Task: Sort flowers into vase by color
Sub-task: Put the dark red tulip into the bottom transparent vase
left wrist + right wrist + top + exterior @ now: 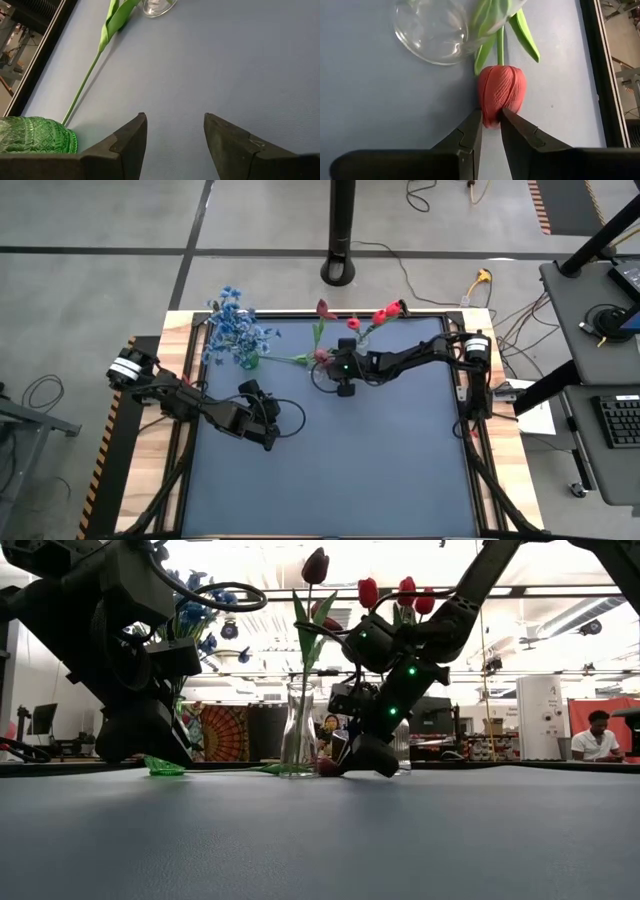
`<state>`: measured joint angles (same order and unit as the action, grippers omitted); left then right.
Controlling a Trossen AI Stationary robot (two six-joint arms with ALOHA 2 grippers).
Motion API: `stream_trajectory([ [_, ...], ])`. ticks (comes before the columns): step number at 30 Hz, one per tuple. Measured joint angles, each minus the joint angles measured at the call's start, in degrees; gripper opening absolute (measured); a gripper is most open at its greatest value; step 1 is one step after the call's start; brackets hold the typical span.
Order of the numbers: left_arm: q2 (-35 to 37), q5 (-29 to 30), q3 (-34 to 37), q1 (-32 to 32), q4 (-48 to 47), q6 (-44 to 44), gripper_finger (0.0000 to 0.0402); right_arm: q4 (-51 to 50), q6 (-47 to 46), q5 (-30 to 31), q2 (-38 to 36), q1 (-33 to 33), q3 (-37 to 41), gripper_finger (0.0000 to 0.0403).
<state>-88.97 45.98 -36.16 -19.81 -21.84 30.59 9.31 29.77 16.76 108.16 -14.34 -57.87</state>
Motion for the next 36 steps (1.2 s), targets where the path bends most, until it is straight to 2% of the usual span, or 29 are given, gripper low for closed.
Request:
stream_trajectory([
  [20, 0.00, 0.00, 0.00, -0.02, 0.15, 0.00, 0.0180, -0.56, -0.84, 1.54, 0.00, 1.81, 0.00, 0.0061],
  [26, 0.00, 0.00, 0.00, 0.00, 0.17, 0.00, 0.0180, -0.57, -0.73, 6.29, 0.00, 3.03, 0.00, 0.0061],
  [36, 0.00, 0.00, 0.00, -0.02, 0.11, -0.02, 0.0180, -4.09, -3.18, 7.48, -0.26, 3.34, 0.00, 0.0061],
])
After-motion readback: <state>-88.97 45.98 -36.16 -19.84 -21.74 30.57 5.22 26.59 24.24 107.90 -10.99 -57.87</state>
